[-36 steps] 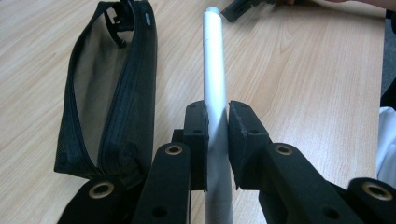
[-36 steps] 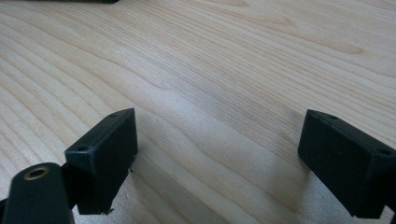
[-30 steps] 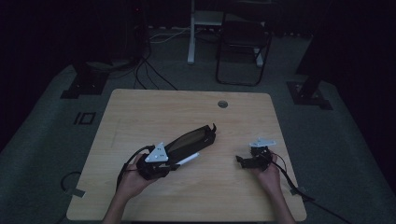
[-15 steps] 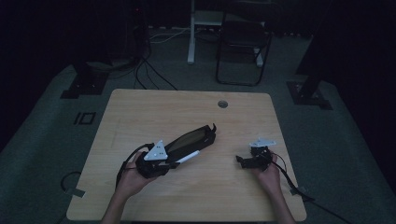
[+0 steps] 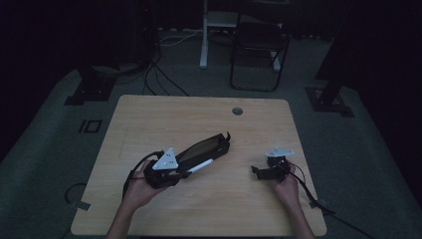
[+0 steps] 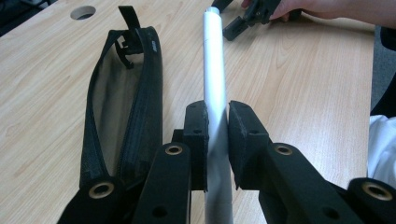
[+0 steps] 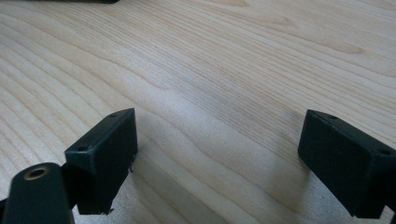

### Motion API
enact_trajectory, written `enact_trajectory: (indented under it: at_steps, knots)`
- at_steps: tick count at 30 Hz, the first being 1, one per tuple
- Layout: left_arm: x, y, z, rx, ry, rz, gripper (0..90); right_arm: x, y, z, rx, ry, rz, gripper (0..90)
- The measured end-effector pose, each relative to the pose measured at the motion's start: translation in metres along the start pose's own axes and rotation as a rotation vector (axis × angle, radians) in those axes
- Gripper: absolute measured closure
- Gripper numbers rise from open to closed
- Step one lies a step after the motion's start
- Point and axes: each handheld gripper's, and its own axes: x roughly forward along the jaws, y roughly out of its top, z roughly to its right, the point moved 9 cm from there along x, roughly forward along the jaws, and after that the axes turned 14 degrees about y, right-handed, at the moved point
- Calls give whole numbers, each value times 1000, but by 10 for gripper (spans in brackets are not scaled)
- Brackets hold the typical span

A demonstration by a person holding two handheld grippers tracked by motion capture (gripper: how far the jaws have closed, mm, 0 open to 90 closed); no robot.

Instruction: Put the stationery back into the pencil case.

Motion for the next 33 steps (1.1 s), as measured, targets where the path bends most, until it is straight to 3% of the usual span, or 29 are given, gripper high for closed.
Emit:
enact_trajectory:
  at_steps: [33]
  knots:
    - [-6,18,-8,17,10,21,787,0,0,0,0,0,0,119]
